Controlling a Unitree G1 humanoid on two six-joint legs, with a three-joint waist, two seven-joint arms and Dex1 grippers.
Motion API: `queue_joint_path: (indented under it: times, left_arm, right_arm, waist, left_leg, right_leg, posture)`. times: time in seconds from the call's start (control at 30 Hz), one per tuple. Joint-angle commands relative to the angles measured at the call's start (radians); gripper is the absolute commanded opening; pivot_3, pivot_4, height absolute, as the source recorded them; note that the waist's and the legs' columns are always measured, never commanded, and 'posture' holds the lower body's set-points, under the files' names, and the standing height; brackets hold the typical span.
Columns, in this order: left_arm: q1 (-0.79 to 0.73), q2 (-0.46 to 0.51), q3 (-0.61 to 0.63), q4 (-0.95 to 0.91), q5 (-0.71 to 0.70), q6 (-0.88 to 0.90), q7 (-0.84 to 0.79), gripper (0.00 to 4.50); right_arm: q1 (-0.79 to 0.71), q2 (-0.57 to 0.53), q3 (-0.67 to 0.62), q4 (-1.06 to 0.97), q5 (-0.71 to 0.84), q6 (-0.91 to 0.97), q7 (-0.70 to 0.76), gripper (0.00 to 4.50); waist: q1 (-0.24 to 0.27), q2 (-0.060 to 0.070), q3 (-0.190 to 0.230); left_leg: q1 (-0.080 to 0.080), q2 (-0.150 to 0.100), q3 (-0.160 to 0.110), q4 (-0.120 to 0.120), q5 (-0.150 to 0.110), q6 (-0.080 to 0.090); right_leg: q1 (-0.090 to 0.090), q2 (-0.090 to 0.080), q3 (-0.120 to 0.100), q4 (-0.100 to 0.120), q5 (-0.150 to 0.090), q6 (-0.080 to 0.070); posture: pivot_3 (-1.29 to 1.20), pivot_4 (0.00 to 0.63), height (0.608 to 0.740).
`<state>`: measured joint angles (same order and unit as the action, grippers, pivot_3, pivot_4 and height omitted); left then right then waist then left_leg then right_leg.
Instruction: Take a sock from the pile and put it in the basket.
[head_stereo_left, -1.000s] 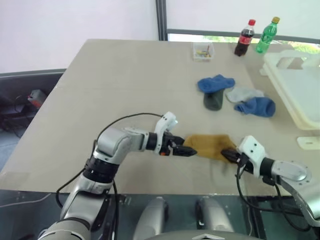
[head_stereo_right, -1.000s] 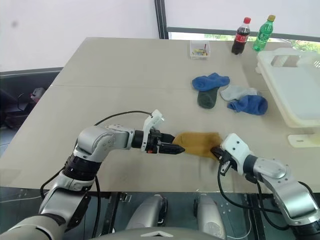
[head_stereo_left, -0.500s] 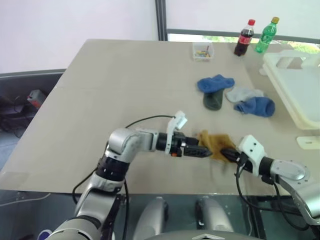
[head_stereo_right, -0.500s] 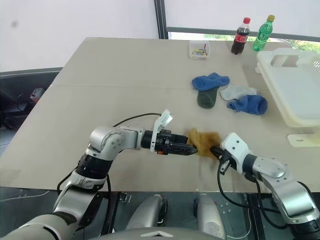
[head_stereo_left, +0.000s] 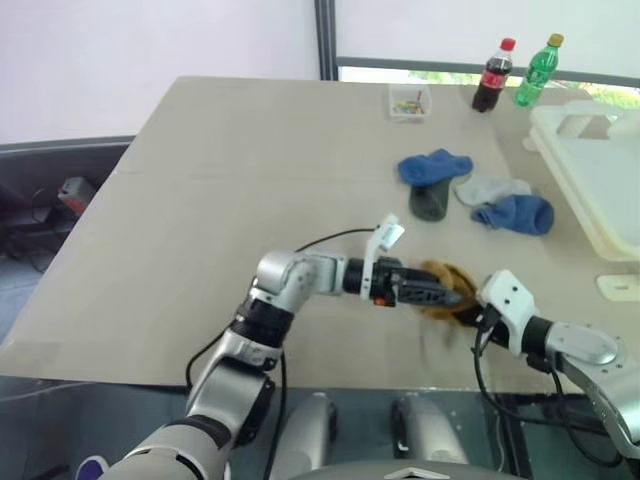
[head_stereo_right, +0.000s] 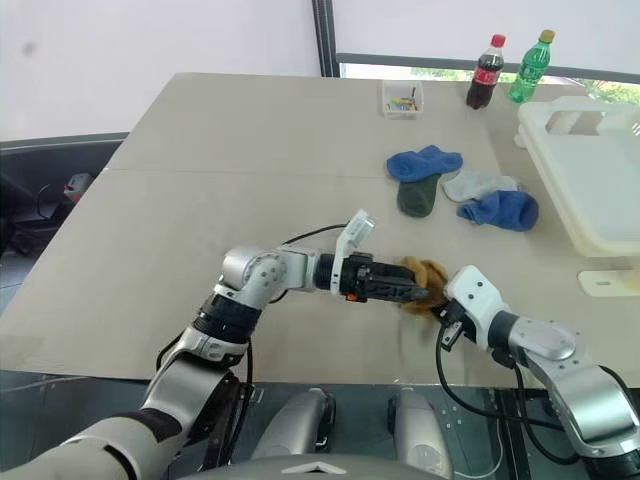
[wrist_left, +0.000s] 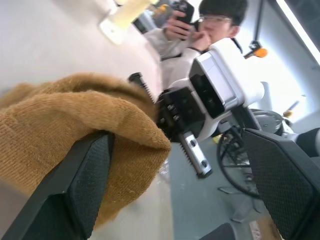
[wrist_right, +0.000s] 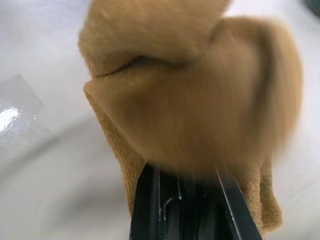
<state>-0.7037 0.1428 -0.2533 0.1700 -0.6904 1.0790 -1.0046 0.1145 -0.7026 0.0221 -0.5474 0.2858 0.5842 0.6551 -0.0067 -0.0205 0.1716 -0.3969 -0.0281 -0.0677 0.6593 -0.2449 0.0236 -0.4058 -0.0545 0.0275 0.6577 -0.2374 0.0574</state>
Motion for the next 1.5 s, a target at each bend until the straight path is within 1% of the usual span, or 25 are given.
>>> queue_joint_path:
  times: [0.03, 0.23, 0.37, 0.5, 0.63, 0.67, 0.77, 0.83, 0.93, 1.0, 1.1, 1.2, 1.27, 1.33, 1.37, 1.47, 1.5]
  left_arm:
    - [-0.028, -0.042, -0.015, 0.028, -0.009, -0.027, -0.049, 4.34]
    - [-0.045, -0.111, -0.035, 0.108, 0.014, -0.041, -0.056, 4.34]
    - [-0.056, -0.165, -0.056, 0.189, 0.069, -0.079, -0.025, 4.34]
    - [-0.072, -0.227, -0.033, 0.291, 0.102, -0.102, 0.002, 4.34]
    - [-0.098, -0.283, -0.028, 0.455, 0.187, -0.172, 0.072, 4.34]
    - [-0.105, -0.292, -0.026, 0.485, 0.204, -0.190, 0.076, 4.34]
    - [-0.122, -0.306, -0.025, 0.548, 0.234, -0.229, 0.078, 4.34]
    - [-0.128, -0.306, -0.030, 0.573, 0.244, -0.251, 0.072, 4.34]
    - [-0.119, -0.277, -0.047, 0.533, 0.238, -0.256, 0.020, 4.34]
    - [-0.090, -0.231, -0.060, 0.435, 0.214, -0.238, -0.043, 4.34]
    - [-0.034, -0.152, -0.056, 0.256, 0.169, -0.204, -0.116, 4.34]
    - [0.016, -0.088, -0.036, 0.118, 0.133, -0.182, -0.142, 4.34]
    - [0.050, -0.047, -0.031, 0.038, 0.134, -0.194, -0.136, 4.34]
    - [0.075, -0.018, -0.021, -0.025, 0.129, -0.195, -0.126, 4.34]
    - [0.085, -0.010, -0.011, -0.048, 0.127, -0.200, -0.117, 4.34]
    - [0.115, 0.040, 0.008, -0.128, 0.122, -0.213, -0.113, 4.34]
    - [0.131, 0.076, 0.011, -0.165, 0.130, -0.233, -0.121, 4.34]
  right_arm:
    - [0.015, 0.001, -0.037, -0.056, 0.012, 0.015, -0.014, 0.03]
    - [0.049, -0.005, -0.060, -0.108, 0.020, 0.041, -0.026, 0.03]
    - [0.070, -0.015, -0.076, -0.163, 0.025, 0.064, -0.033, 0.03]
    - [0.095, -0.045, -0.110, -0.241, 0.031, 0.095, -0.030, 0.03]
    - [0.149, -0.068, -0.186, -0.348, 0.067, 0.110, -0.012, 0.03]
    - [0.165, -0.064, -0.209, -0.373, 0.083, 0.114, -0.011, 0.03]
    - [0.208, -0.048, -0.265, -0.429, 0.128, 0.130, -0.010, 0.03]
    - [0.244, -0.017, -0.321, -0.463, 0.182, 0.142, -0.015, 0.03]
    - [0.274, 0.020, -0.398, -0.490, 0.266, 0.167, -0.026, 0.03]
    - [0.264, 0.036, -0.444, -0.488, 0.312, 0.185, -0.050, 0.03]
    - [0.238, 0.045, -0.489, -0.473, 0.379, 0.226, -0.089, 0.81]
    - [0.197, 0.036, -0.492, -0.449, 0.409, 0.252, -0.125, 2.21]
    - [0.133, 0.023, -0.457, -0.406, 0.415, 0.282, -0.155, 3.11]
    - [0.075, 0.007, -0.406, -0.361, 0.404, 0.308, -0.174, 4.27]
    - [0.053, -0.002, -0.380, -0.340, 0.397, 0.318, -0.176, 4.44]
    - [-0.014, -0.038, -0.288, -0.271, 0.359, 0.337, -0.177, 4.48]
    - [-0.035, -0.055, -0.256, -0.227, 0.332, 0.353, -0.187, 4.48]
  waist:
    - [-0.001, 0.000, 0.000]
    - [-0.001, 0.000, 0.000]
    - [0.000, 0.000, 0.000]
    - [0.004, 0.000, 0.000]
    - [0.008, 0.001, 0.000]
    - [0.006, 0.001, 0.000]
    - [0.006, 0.001, 0.000]
    - [0.007, 0.000, -0.001]
    - [0.004, 0.000, -0.001]
    - [0.001, 0.000, -0.001]
    - [-0.010, 0.003, -0.001]
    - [-0.005, 0.004, -0.001]
    - [0.000, 0.004, -0.001]
    - [0.008, 0.004, -0.001]
    - [0.011, 0.004, -0.001]
    - [0.018, 0.004, -0.001]
    - [0.019, 0.005, -0.001]
  left_leg:
    - [0.000, 0.000, 0.000, 0.000, 0.000, 0.000]
    - [0.000, 0.000, 0.000, 0.000, 0.000, 0.000]
    - [0.000, 0.000, 0.000, 0.000, 0.000, 0.000]
    - [-0.001, -0.001, 0.000, 0.000, 0.000, 0.000]
    - [-0.001, -0.001, -0.001, 0.000, 0.000, 0.000]
    - [-0.001, -0.001, -0.001, 0.000, 0.000, 0.000]
    - [-0.001, 0.000, -0.002, 0.001, 0.000, 0.000]
    - [0.000, 0.000, -0.002, 0.004, 0.000, 0.000]
    - [0.001, 0.001, -0.005, 0.007, 0.000, 0.001]
    - [0.002, 0.001, -0.005, 0.008, -0.001, 0.001]
    - [0.002, 0.003, -0.005, 0.008, -0.001, 0.000]
    - [0.000, 0.003, -0.006, 0.007, -0.001, 0.000]
    - [-0.002, 0.003, -0.006, 0.007, -0.001, 0.000]
    - [-0.003, 0.001, -0.006, 0.007, -0.001, 0.000]
    - [-0.003, 0.001, -0.006, 0.007, -0.001, 0.001]
    - [-0.003, 0.001, -0.006, 0.007, -0.001, 0.001]
    - [-0.003, 0.001, -0.006, 0.007, -0.001, 0.001]
  right_leg:
    - [0.000, 0.000, 0.000, 0.000, 0.000, 0.000]
    - [0.000, 0.000, 0.000, 0.000, 0.000, 0.000]
    - [0.000, 0.000, 0.000, 0.000, 0.000, 0.000]
    - [0.000, 0.000, -0.001, 0.000, 0.000, 0.001]
    - [0.000, 0.000, -0.001, -0.001, 0.000, 0.001]
    - [0.000, 0.001, -0.001, -0.001, -0.002, 0.004]
    - [0.001, 0.001, -0.002, -0.001, -0.003, 0.005]
    - [0.003, 0.000, -0.002, -0.001, -0.003, 0.005]
    - [0.007, 0.000, -0.005, -0.001, -0.003, 0.005]
    - [0.008, 0.000, -0.006, -0.001, -0.003, 0.005]
    - [0.007, 0.001, -0.006, 0.000, -0.003, 0.005]
    - [0.004, 0.001, -0.006, 0.000, -0.003, 0.004]
    - [0.003, 0.001, -0.006, 0.000, 0.000, 0.000]
    - [0.003, -0.001, -0.006, -0.001, 0.000, 0.000]
    - [0.003, -0.001, -0.006, -0.001, 0.000, 0.000]
    - [0.003, -0.001, -0.006, -0.002, -0.001, 0.000]
    - [0.003, 0.000, -0.006, -0.002, -0.001, 0.000]
  posture:
    - [0.00, 0.150, 0.740]
    - [0.00, 0.150, 0.740]
    - [0.00, 0.150, 0.740]
    - [0.00, 0.150, 0.740]
    - [0.00, 0.150, 0.740]
    - [0.00, 0.150, 0.740]
    - [0.00, 0.150, 0.740]
    - [0.00, 0.150, 0.740]
    - [0.00, 0.150, 0.740]
    - [0.00, 0.150, 0.740]
    - [0.00, 0.150, 0.740]
    - [0.00, 0.150, 0.740]
    - [0.00, 0.150, 0.740]
    - [0.00, 0.150, 0.740]
    - [0.00, 0.150, 0.740]
    - [0.00, 0.150, 0.740]
    - [0.00, 0.150, 0.740]
